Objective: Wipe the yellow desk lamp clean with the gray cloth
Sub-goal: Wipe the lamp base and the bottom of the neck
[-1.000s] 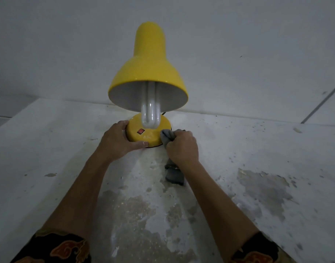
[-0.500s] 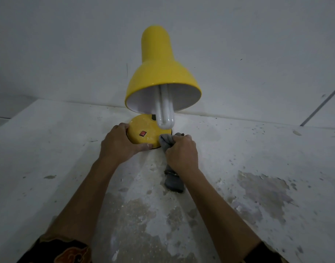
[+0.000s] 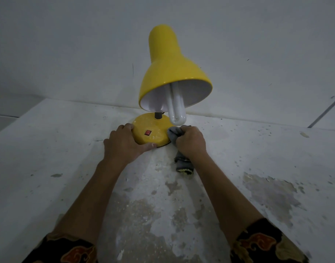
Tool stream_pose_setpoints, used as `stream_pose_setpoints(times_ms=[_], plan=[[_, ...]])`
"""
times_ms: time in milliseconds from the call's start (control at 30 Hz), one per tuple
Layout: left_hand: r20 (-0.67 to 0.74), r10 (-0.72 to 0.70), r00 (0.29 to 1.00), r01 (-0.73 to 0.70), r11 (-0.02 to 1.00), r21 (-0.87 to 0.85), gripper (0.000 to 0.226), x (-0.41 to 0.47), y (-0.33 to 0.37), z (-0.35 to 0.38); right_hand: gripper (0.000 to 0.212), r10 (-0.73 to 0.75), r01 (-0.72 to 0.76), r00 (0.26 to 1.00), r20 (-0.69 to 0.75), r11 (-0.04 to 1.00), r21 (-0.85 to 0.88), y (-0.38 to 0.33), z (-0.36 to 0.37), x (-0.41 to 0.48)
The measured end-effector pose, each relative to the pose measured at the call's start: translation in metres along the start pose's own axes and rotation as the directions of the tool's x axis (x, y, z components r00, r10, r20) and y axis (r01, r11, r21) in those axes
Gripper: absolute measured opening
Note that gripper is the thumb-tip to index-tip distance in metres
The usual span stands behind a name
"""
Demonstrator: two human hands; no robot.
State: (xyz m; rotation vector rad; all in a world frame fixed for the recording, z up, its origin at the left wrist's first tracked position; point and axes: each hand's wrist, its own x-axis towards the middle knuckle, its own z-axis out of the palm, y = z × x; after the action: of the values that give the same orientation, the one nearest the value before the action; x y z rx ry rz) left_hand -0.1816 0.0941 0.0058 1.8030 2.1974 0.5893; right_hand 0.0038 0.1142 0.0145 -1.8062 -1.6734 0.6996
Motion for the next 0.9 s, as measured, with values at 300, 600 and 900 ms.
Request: stream_pose_setpoints(times_ms=[300, 600, 900], plan=[[-0.025, 0.006, 1.000, -0.005, 1.000, 0.022, 0.114, 0.002, 0.000, 0.001, 0.020, -0.118, 0.082, 0.978, -0.170, 0.975, -0.207, 0.002, 0.031, -0.035], [0.082, 0.018, 0.996, -0.009, 0.995, -0.101, 0.114, 0.008, -0.012, -0.012, 0.037, -0.136, 0.136, 0.991, -0.016, 0.991, -0.012, 0.000, 0.002, -0.044], [0.103, 0.105, 0.989, -0.092, 0.988, -0.123, 0.103, 0.003, -0.012, 0.001, 0.024, -0.075, 0.064, 0.992, -0.107, 0.993, -0.097, 0.012, 0.001, -0.001]])
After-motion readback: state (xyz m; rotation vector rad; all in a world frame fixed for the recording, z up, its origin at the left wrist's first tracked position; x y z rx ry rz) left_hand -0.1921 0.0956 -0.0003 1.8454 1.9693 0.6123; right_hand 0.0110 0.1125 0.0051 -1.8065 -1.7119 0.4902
